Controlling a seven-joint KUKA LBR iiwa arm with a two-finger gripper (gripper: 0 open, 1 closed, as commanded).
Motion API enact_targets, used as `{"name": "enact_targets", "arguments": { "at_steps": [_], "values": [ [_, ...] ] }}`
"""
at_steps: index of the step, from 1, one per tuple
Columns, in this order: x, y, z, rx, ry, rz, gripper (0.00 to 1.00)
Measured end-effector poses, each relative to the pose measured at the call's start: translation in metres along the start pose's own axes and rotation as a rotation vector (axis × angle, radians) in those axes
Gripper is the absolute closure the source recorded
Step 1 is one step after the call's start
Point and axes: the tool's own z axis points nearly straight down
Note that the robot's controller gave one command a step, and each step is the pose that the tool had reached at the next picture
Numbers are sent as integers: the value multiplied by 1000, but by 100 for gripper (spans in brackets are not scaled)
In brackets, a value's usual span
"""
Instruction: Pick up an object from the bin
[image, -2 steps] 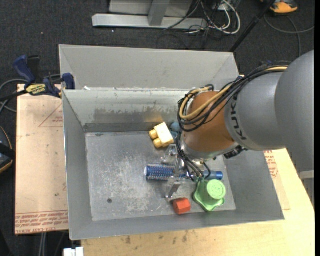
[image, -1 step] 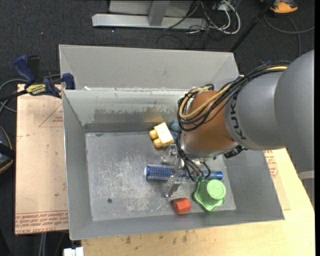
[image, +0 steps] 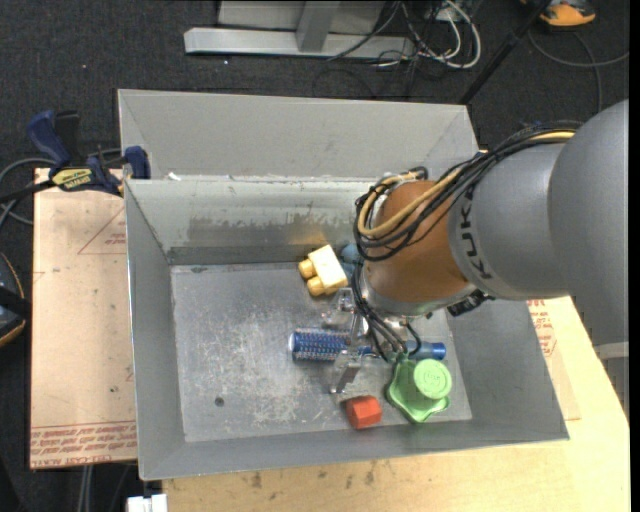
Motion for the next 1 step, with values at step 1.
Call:
{"name": "enact_targets", "arguments": {
  "at_steps": [1],
  "values": [
    [-2, 0, -2, -1, -5, 1, 100]
  ]
}}
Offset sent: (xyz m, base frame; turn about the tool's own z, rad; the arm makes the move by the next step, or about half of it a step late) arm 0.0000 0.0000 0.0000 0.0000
